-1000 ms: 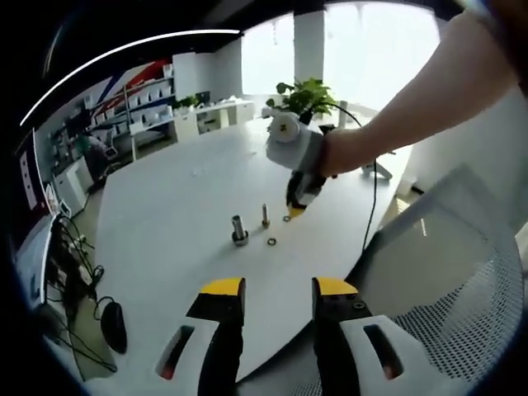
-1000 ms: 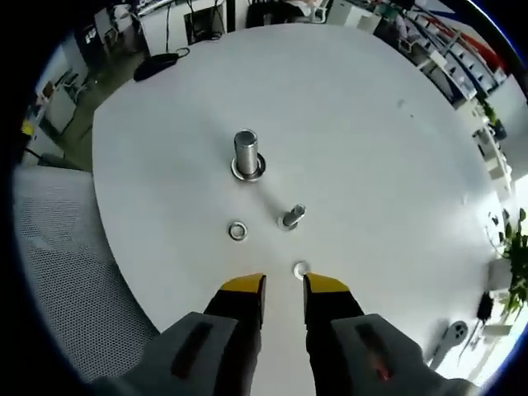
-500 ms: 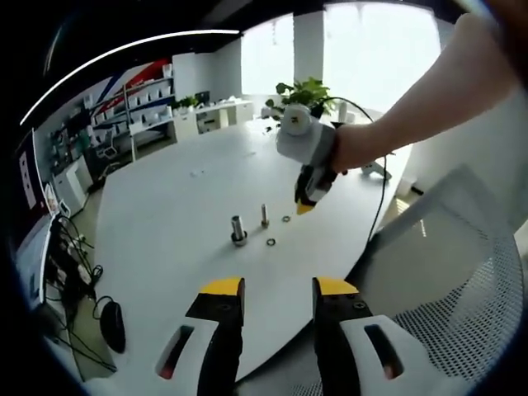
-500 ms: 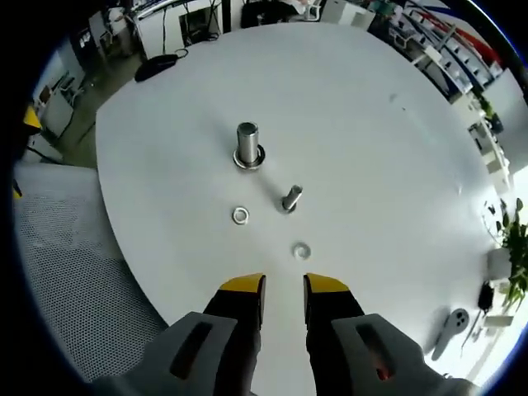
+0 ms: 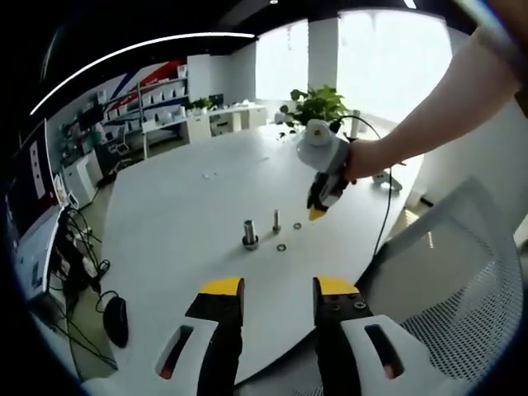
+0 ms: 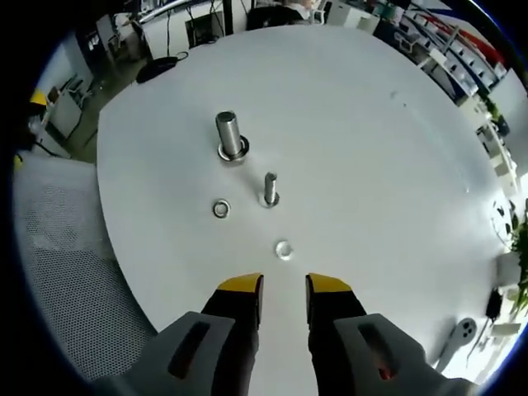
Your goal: Place the washer onto the threaded stud by aligning its center hole with the stud, sliding it down to the base, and recovering from edge contact or off-axis alignment until the washer reaches the visible bottom stop.
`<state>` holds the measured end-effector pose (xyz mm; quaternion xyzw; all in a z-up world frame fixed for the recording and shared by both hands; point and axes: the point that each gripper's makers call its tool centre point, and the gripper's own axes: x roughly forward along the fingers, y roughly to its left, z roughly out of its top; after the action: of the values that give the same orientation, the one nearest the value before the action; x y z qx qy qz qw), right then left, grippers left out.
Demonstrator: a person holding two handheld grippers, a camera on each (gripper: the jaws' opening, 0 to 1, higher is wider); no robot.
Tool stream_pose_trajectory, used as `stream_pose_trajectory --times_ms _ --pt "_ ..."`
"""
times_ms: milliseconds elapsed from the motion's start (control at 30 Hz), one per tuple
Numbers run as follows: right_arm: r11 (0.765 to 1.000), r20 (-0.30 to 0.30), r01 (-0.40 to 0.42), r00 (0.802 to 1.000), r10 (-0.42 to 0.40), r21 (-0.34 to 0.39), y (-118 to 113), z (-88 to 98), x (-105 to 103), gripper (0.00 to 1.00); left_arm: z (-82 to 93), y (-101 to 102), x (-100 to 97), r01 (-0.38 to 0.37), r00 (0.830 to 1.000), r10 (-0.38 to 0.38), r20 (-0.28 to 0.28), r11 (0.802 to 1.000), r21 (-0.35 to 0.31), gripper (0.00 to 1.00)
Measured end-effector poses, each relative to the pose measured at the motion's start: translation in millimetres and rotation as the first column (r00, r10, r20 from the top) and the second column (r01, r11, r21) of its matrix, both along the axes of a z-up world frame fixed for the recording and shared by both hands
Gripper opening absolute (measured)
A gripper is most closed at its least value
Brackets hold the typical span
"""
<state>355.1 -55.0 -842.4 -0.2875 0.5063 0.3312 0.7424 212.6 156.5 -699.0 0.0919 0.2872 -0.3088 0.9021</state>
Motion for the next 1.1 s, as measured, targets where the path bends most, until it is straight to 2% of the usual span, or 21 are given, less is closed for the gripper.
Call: stream_pose_trajectory --times_ms 100,200,300,400,567,733,833,933,1100 --pt "1.000 0.000 -0.005 1.000 0.005 0.019 -4.1 -4.8 4.2 0.25 -1.7 3.5 2.0 -0.021 1.000 0.021 -0.005 1.000 0.006 0.31" --pt "0.999 -0.002 -0.019 1.000 0.019 0.047 -8.6 -10.4 5.6 0.25 -9.8 6.7 2.2 -0.033 0.999 0.034 -0.030 0.998 0.044 0.31" --pt "0.998 -0.016 -0.026 1.000 0.027 0.060 -13.0 -21.3 5.9 0.26 -12.1 8.2 2.2 -0.034 0.999 0.037 -0.031 0.997 0.074 0.31" --pt "0.994 -0.018 -0.063 0.998 0.065 0.092 -5.3 -28.8 4.3 0.27 -11.3 12.8 3.6 -0.054 0.998 0.056 -0.021 0.995 0.088 0.30" --pt "0.988 -0.020 -0.110 0.993 0.113 0.108 6.1 -35.9 4.0 0.27 -15.9 16.0 3.7 -0.066 0.997 0.070 -0.037 0.992 0.112 0.30" --pt "0.981 -0.009 -0.129 0.991 0.132 0.146 11.6 -31.3 17.0 0.23 -17.6 18.6 2.8 -0.072 0.997 0.077 -0.031 0.987 0.142 0.30" --pt "0.975 -0.020 -0.171 0.984 0.176 0.143 12.4 -32.5 15.9 0.23 -19.8 20.2 3.2 -0.075 0.996 0.082 -0.037 0.985 0.157 0.30" --pt "0.962 -0.002 -0.245 0.969 0.247 0.124 14.0 -33.1 13.5 0.24 -22.3 20.4 2.4 -0.068 0.996 0.077 -0.043 0.983 0.172 0.30" --pt "0.948 0.003 -0.286 0.957 0.289 0.137 18.0 -33.7 12.5 0.23 -21.5 23.3 3.3 -0.078 0.995 0.086 -0.039 0.982 0.174 0.30"
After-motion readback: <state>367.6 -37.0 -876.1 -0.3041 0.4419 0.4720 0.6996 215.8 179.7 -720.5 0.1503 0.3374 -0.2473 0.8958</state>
